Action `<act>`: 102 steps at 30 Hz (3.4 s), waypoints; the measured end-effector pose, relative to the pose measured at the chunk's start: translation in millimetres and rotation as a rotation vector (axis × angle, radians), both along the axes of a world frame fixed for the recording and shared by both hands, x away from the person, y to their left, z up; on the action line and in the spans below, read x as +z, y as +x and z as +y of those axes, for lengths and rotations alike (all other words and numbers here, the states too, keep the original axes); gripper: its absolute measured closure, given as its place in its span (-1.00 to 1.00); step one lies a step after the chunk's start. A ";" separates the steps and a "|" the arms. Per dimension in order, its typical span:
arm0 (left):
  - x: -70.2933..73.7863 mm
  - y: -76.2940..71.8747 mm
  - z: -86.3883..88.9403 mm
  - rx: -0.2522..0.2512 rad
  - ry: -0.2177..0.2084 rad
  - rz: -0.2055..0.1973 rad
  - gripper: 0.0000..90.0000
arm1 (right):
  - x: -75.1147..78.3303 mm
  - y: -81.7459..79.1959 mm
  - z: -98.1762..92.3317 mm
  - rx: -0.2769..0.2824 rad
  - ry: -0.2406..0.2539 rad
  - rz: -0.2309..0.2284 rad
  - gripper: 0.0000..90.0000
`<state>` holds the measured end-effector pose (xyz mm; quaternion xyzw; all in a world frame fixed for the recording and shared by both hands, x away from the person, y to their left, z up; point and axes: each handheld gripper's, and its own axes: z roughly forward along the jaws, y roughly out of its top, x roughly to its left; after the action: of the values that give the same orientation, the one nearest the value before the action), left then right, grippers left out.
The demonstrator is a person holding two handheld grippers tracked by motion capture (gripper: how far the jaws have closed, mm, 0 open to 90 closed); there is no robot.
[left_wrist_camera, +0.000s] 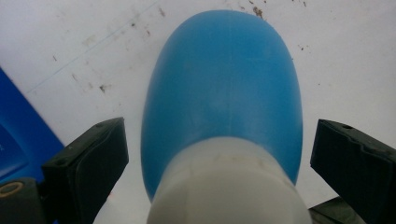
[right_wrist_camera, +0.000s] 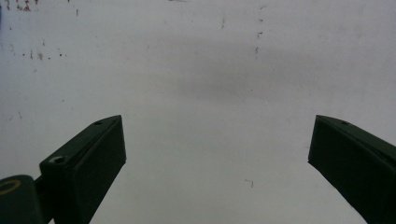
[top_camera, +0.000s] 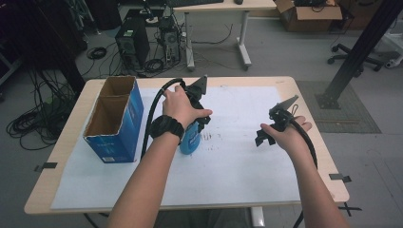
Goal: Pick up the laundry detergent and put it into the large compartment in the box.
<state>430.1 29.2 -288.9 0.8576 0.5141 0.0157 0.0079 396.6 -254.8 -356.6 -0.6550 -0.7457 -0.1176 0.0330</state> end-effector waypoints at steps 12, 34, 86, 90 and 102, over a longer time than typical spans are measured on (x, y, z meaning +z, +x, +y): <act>-3.4 0.4 0.5 0.005 -0.001 -0.001 -0.88 | -1.1 -0.1 0.1 0.005 0.002 0.000 -0.91; -1.1 0.6 3.1 0.010 -0.010 -0.006 -0.71 | -3.1 -0.5 0.9 0.006 0.003 0.002 -0.90; 1.4 1.1 2.5 0.003 -0.001 -0.020 -0.19 | -5.0 -1.1 1.5 0.013 0.009 -0.005 -0.90; 1.5 1.1 2.4 0.003 0.000 -0.019 -0.19 | -5.2 -1.3 1.8 0.015 0.009 -0.001 -0.90; 1.6 1.3 2.2 0.004 0.003 -0.016 -0.18 | -3.5 -1.5 2.2 0.016 0.004 -0.007 -0.90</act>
<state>431.4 31.4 -287.3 0.8564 0.5157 0.0233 0.0108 395.2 -252.6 -360.1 -0.6484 -0.7508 -0.1213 0.0327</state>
